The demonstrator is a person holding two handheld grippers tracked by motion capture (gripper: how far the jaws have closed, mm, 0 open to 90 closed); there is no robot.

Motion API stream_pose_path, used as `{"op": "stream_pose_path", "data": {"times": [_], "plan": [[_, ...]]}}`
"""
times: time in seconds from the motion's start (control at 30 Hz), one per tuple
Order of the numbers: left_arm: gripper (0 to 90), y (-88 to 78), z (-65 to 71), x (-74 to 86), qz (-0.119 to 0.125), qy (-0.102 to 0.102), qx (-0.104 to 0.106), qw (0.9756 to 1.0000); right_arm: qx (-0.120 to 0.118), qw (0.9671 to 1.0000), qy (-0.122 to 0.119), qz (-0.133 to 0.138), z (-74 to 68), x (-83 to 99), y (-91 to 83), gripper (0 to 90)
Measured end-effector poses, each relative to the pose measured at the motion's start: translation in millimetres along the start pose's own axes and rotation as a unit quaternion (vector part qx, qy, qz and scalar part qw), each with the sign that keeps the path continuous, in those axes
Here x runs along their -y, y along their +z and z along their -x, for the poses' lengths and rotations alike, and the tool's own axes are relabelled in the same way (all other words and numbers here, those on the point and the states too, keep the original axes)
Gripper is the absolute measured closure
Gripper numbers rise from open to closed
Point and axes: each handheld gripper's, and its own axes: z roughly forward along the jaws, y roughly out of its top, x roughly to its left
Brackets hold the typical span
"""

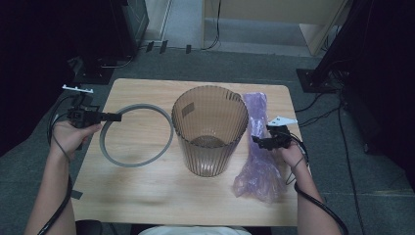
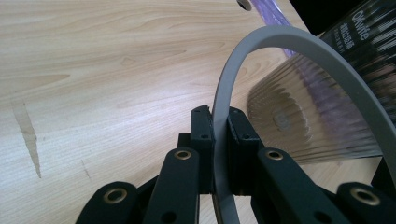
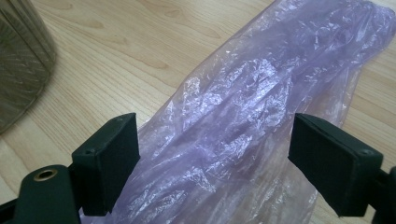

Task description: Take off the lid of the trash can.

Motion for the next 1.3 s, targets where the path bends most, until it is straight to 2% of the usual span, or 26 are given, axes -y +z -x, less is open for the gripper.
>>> {"op": "stream_pose_path", "data": {"times": [0.1,0.2,0.33,0.5,0.6,0.73,1.1,1.13,1.3], "plan": [[83.2,2.5,-1.6,4.2,-0.001,-0.007,0.003,1.0000,-0.001,1.0000,0.001,0.000,-0.7,-0.3,0.0,16.1],[83.3,6.3,-1.2,8.4,-0.009,-0.007,-0.011,0.9999,-0.001,1.0000,0.001,-0.003,-0.8,0.3,0.5,16.1],[83.2,14.4,-1.3,13.8,-0.017,-0.003,-0.011,0.9998,-0.001,1.0000,0.002,-0.003,-0.9,0.3,1.1,16.1],[83.2,22.0,-3.0,18.1,-0.013,0.001,0.004,0.9999,-0.004,1.0000,0.001,-0.004,-1.1,0.3,1.4,16.1],[83.2,22.6,-3.6,17.1,-0.005,0.011,0.006,0.9999,-0.008,1.0000,-0.002,-0.004,-1.0,-0.3,1.9,16.2],[83.3,25.6,-7.8,19.8,0.001,0.011,0.010,0.9999,-0.009,1.0000,0.001,0.002,-2.0,-2.4,1.3,16.2],[83.2,34.1,-20.7,30.0,0.012,0.005,0.001,0.9999,-0.010,0.9999,0.003,0.001,-0.2,-0.6,1.8,16.2],[83.2,36.1,-22.0,31.4,0.013,0.001,-0.002,0.9999,-0.010,0.9999,0.009,-0.001,-0.8,-0.1,2.5,16.2],[83.2,43.5,-24.2,34.4,0.015,0.008,-0.017,0.9997,-0.010,0.9999,0.013,-0.002,0.8,1.8,3.3,16.1]]}}
